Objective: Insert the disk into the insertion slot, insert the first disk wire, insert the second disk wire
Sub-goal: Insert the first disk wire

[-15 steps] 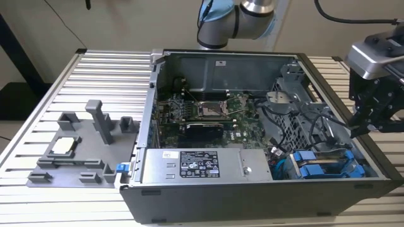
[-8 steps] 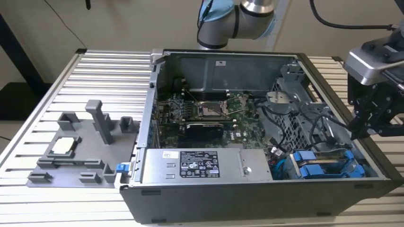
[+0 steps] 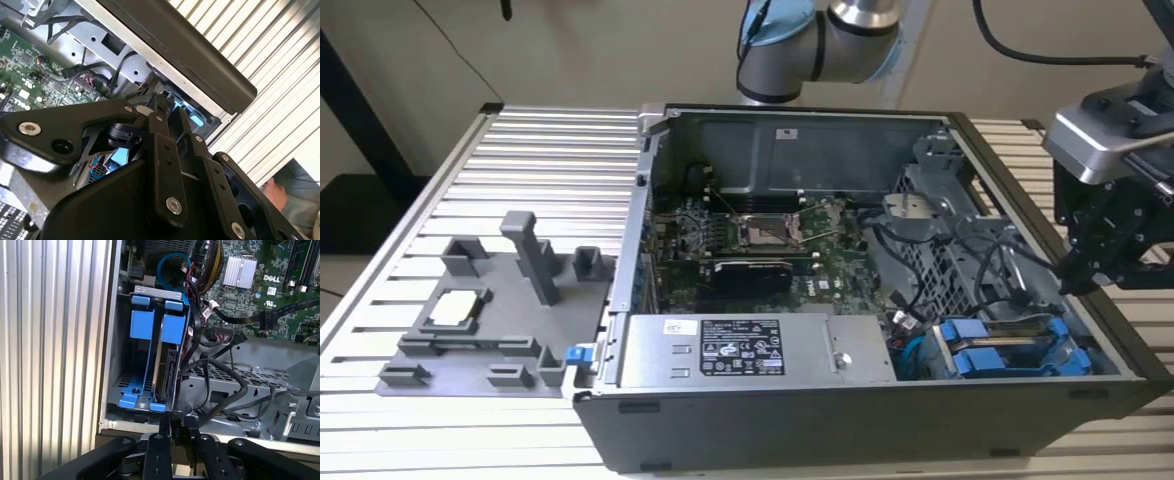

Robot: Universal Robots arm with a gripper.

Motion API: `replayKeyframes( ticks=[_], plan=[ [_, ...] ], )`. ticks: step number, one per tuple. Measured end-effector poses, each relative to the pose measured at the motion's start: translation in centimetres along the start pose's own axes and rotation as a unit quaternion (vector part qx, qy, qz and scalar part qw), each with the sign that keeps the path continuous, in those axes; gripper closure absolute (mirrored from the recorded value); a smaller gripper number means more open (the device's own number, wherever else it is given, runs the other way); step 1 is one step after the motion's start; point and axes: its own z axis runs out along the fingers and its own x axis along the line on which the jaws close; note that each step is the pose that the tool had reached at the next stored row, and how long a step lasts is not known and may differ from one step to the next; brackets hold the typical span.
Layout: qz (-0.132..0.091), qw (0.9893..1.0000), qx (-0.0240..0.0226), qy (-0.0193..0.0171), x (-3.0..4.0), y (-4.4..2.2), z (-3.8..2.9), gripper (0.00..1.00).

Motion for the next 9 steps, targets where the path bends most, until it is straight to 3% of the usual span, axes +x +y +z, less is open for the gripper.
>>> replayKeyframes(
  ticks=[1, 5, 6, 9],
  plan=[
    [0.0, 1.0, 0.0, 0.0, 0.0, 0.0, 0.0, 0.81],
    [0.001, 1.0, -0.0001, 0.0001, 0.01, 0.01, 0.02, 0.81],
    [0.003, 1.0, -0.0017, 0.0, 0.01, 0.01, 0.1, 0.81],
    [0.012, 0.9998, -0.0144, -0.0002, 0.02, 0.03, 0.17, 0.81]
  ],
)
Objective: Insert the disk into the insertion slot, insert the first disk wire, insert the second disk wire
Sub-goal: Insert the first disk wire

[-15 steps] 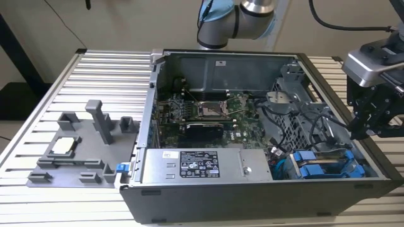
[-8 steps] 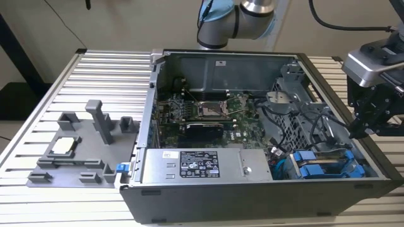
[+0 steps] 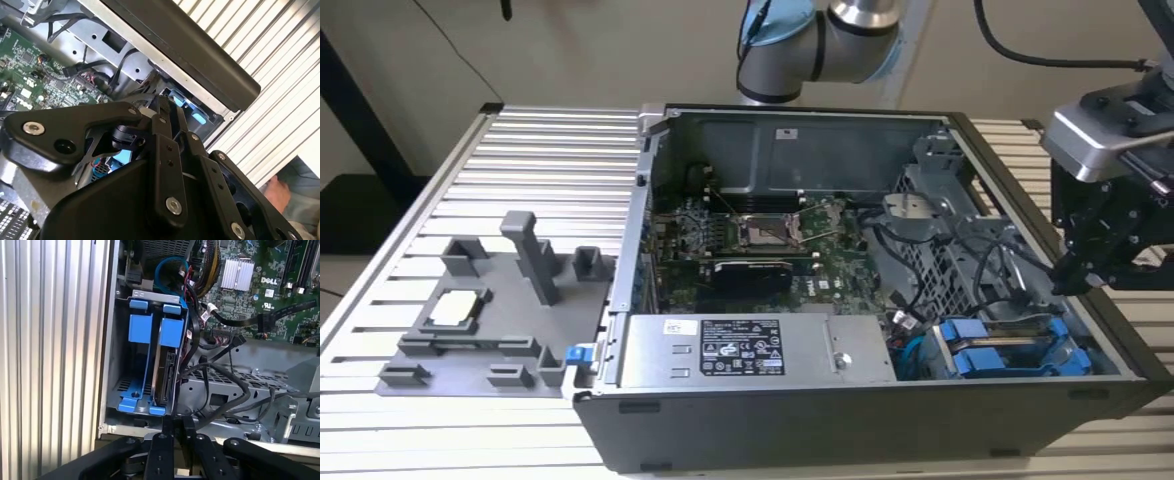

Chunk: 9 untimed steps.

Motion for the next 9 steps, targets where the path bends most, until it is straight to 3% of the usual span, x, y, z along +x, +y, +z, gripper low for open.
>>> replayKeyframes(
  ticks=[3, 9],
  plan=[
    [0.01, 0.9999, -0.007, 0.0003, 0.02, 0.03, 0.19, 0.81],
    [0.034, 0.9994, -0.0107, 0.0028, 0.08, 0.08, 0.49, 0.81]
  ],
)
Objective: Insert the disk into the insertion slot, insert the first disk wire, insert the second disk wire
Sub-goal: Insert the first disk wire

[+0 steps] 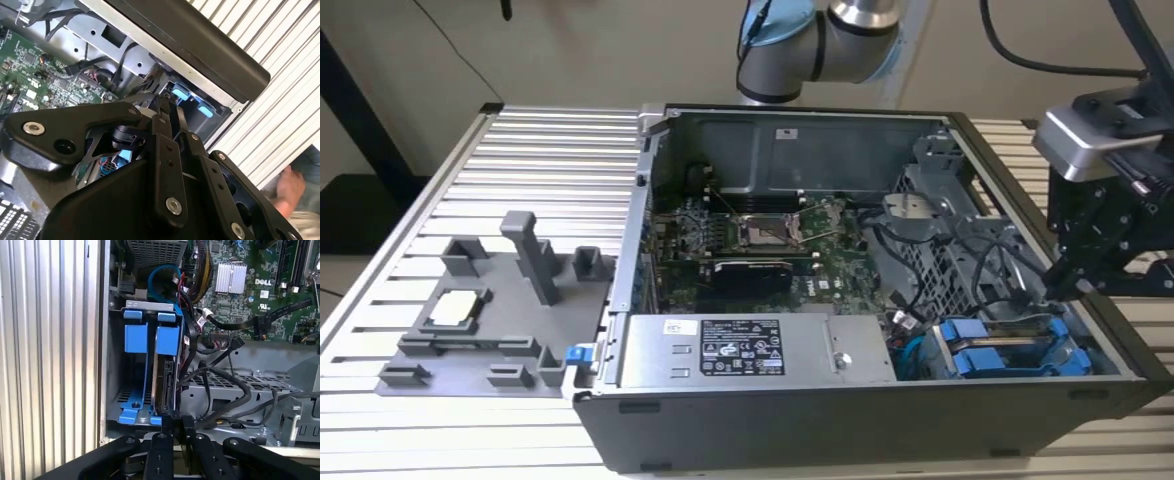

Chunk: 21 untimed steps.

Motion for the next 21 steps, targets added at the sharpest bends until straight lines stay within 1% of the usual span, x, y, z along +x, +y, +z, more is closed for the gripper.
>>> replayKeyframes(
  ticks=[3, 5, 6, 8, 9, 10, 11, 15, 17, 21],
  plan=[
    [0.008, 1.0, -0.002, 0.0008, 0.13, 0.05, 0.15, 0.81],
    [0.009, 0.9999, -0.0061, 0.0007, 0.14, 0.05, 0.21, 0.81],
    [0.009, 0.9999, -0.0065, 0.0007, 0.14, 0.06, 0.21, 0.81],
    [0.009, 0.9999, -0.0126, 0.0001, 0.15, 0.06, 0.27, 0.81],
    [0.009, 0.9998, -0.0147, -0.0003, 0.16, 0.07, 0.31, 0.81],
    [0.009, 0.9998, -0.0158, -0.0006, 0.17, 0.09, 0.39, 0.81],
    [0.009, 0.9998, -0.0158, -0.0016, 0.19, 0.1, 0.46, 0.81],
    [0.01, 0.9998, -0.0156, -0.0072, 0.29, 0.14, 0.89, 0.81],
    [0.01, 0.9998, -0.0155, -0.0082, 0.49, 0.2, 1.13, 0.81],
    [0.01, 0.9998, -0.0156, -0.0084, 1.03, 0.33, 1.76, 0.81]
  ],
)
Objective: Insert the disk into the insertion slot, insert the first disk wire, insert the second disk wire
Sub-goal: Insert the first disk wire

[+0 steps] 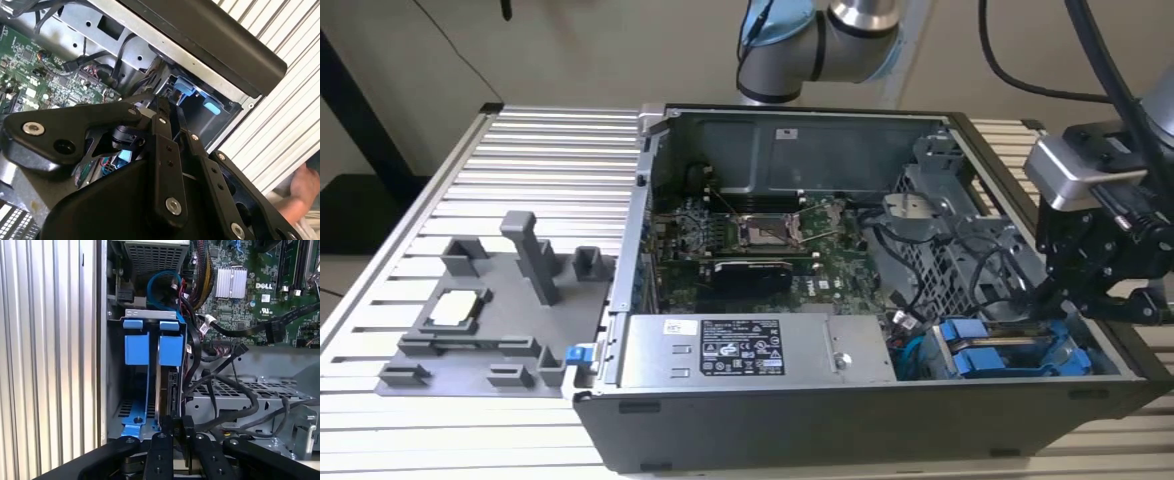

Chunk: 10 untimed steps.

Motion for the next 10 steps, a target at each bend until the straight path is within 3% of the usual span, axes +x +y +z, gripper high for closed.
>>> replayKeyframes(
  ticks=[10],
  plan=[
    [0.0, 1.0, -0.0003, -0.0045, 0.15, 0.66, 0.91, 0.81]
  ],
)
